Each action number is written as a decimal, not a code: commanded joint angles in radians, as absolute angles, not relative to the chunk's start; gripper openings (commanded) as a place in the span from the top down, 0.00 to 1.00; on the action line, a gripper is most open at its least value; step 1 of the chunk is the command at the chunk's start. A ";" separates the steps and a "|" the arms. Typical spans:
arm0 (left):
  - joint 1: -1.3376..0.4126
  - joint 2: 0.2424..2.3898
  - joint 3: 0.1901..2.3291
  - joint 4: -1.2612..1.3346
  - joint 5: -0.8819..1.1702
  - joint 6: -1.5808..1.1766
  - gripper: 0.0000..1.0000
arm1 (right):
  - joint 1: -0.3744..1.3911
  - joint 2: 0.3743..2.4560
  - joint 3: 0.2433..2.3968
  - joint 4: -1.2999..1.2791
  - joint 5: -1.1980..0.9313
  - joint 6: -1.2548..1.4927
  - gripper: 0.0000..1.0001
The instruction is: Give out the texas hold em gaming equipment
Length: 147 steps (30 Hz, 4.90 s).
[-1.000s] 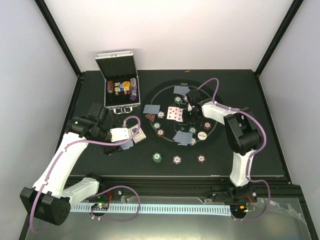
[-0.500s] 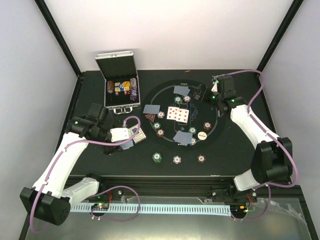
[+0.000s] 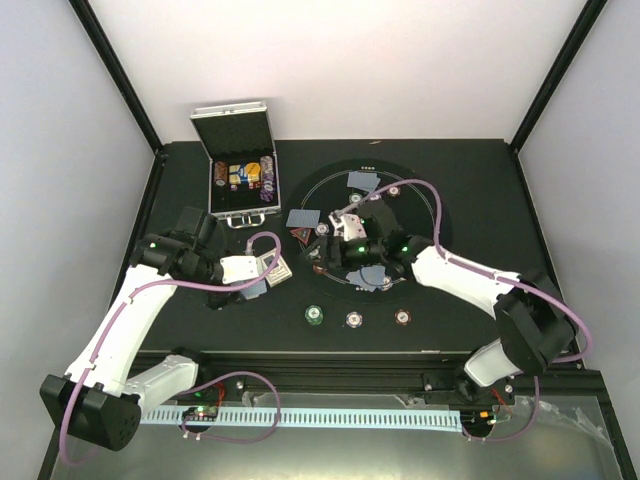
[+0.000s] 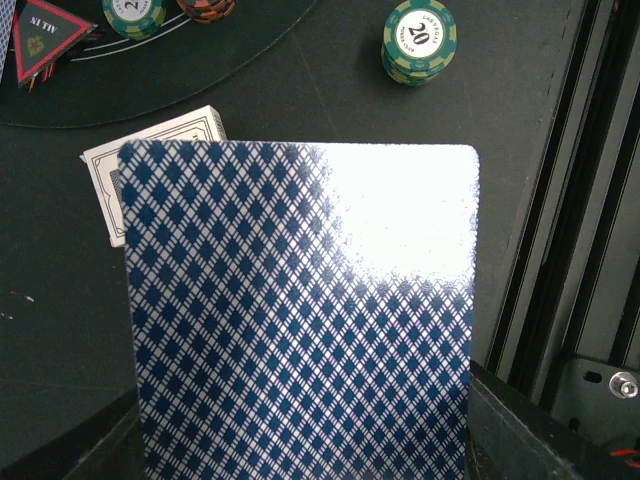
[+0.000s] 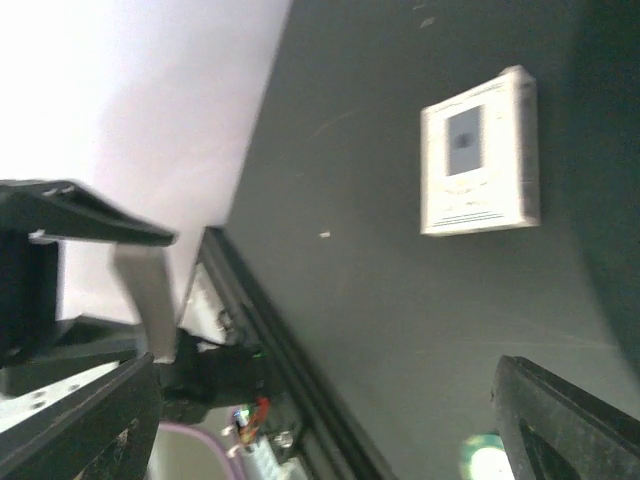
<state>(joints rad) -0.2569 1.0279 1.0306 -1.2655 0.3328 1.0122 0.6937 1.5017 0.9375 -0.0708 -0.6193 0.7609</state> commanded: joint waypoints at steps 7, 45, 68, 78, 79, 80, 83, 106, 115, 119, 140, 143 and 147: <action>-0.259 1.039 1.080 -1.270 0.370 0.998 0.98 | 0.889 1.633 1.044 0.177 -0.759 0.920 0.25; -0.259 1.037 1.097 -1.285 0.382 1.002 0.98 | 0.884 1.846 1.061 0.379 -0.817 1.063 0.58; -0.259 1.036 1.082 -1.275 0.353 1.008 0.98 | 0.730 1.600 1.062 -0.061 -0.738 0.784 0.99; -0.259 1.037 1.078 -1.272 0.368 1.000 0.99 | 0.643 1.603 1.278 -0.556 0.295 0.129 0.98; -0.259 1.038 1.080 -1.273 0.367 0.999 0.98 | 0.644 1.618 1.269 -0.518 0.377 0.064 0.98; -0.259 1.037 1.080 -1.273 0.368 0.999 0.98 | 0.643 1.639 1.262 -0.476 0.465 -0.012 0.98; -0.258 1.033 1.077 -1.274 0.365 0.999 0.98 | 0.644 1.727 1.250 -0.355 0.696 -0.243 0.99; -0.259 1.041 1.081 -1.267 0.357 0.990 0.99 | 0.654 1.934 1.148 -0.204 0.621 -0.496 0.88; -0.259 1.028 1.080 -1.271 0.362 0.990 0.99 | 0.660 1.968 1.208 -0.368 0.606 -0.357 0.62; -0.259 1.028 1.081 -1.275 0.367 0.989 0.98 | 0.658 1.938 1.226 -0.423 0.566 -0.305 0.50; -0.259 1.026 1.080 -1.268 0.363 0.999 0.99 | 0.549 1.866 1.282 -0.670 0.291 -0.067 0.35; -0.259 1.030 1.084 -1.268 0.365 0.998 0.99 | 0.549 1.863 1.278 -0.670 0.274 -0.057 0.27; -0.259 1.028 1.085 -1.269 0.364 0.998 0.98 | 0.504 1.858 1.315 -0.660 0.290 0.060 0.27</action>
<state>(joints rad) -0.2569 1.0397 1.0451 -1.2652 0.3431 0.9936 0.5461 1.8931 1.2881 -0.6579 0.3080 -0.0494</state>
